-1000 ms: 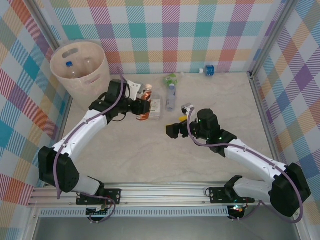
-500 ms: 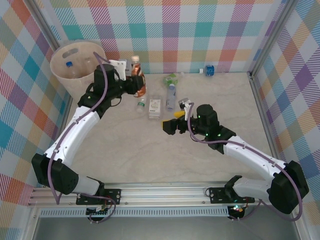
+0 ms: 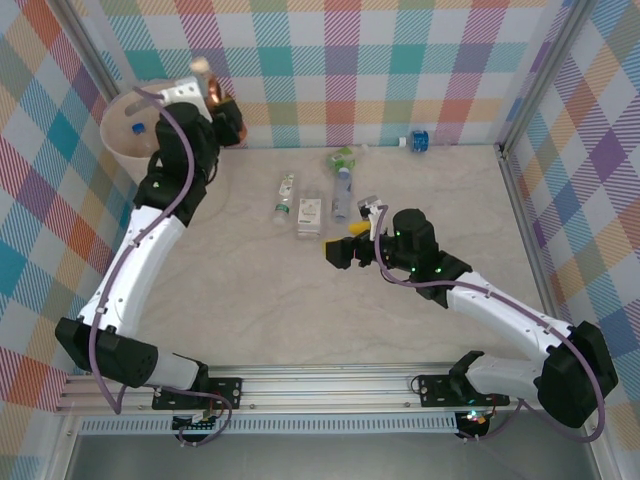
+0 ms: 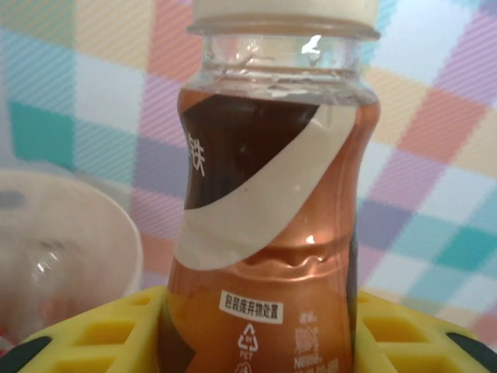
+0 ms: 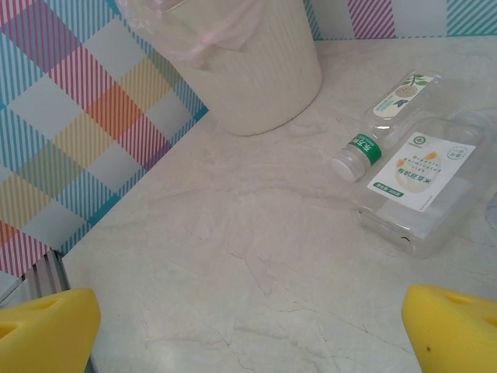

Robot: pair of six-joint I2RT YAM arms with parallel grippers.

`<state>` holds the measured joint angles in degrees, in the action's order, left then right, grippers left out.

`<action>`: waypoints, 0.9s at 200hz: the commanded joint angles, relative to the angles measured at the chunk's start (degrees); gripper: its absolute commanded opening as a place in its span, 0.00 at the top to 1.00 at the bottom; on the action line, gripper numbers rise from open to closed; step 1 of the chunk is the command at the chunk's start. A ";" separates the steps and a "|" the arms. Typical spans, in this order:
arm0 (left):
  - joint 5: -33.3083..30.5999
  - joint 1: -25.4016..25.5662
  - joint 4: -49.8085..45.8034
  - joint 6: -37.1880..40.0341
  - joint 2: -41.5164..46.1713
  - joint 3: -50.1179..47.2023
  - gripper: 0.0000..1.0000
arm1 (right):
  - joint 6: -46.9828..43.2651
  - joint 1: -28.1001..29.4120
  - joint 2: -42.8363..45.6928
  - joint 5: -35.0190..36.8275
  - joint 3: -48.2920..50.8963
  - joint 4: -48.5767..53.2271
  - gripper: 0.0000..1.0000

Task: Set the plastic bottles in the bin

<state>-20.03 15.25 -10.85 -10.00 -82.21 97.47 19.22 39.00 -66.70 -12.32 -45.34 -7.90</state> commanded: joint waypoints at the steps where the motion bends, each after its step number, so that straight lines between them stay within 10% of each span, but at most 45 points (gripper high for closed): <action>1: -8.69 -1.99 4.71 3.85 -1.96 3.65 0.60 | 0.03 0.29 0.37 0.97 -1.32 -0.53 0.00; 180: -18.68 -16.56 -1.62 -2.17 -29.93 27.68 0.61 | -2.08 0.28 -4.90 1.64 -3.78 2.32 0.00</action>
<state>-35.03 0.19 -9.74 -9.93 -109.03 120.49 18.50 39.00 -70.54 -10.11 -46.65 -5.48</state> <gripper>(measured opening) 0.443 0.996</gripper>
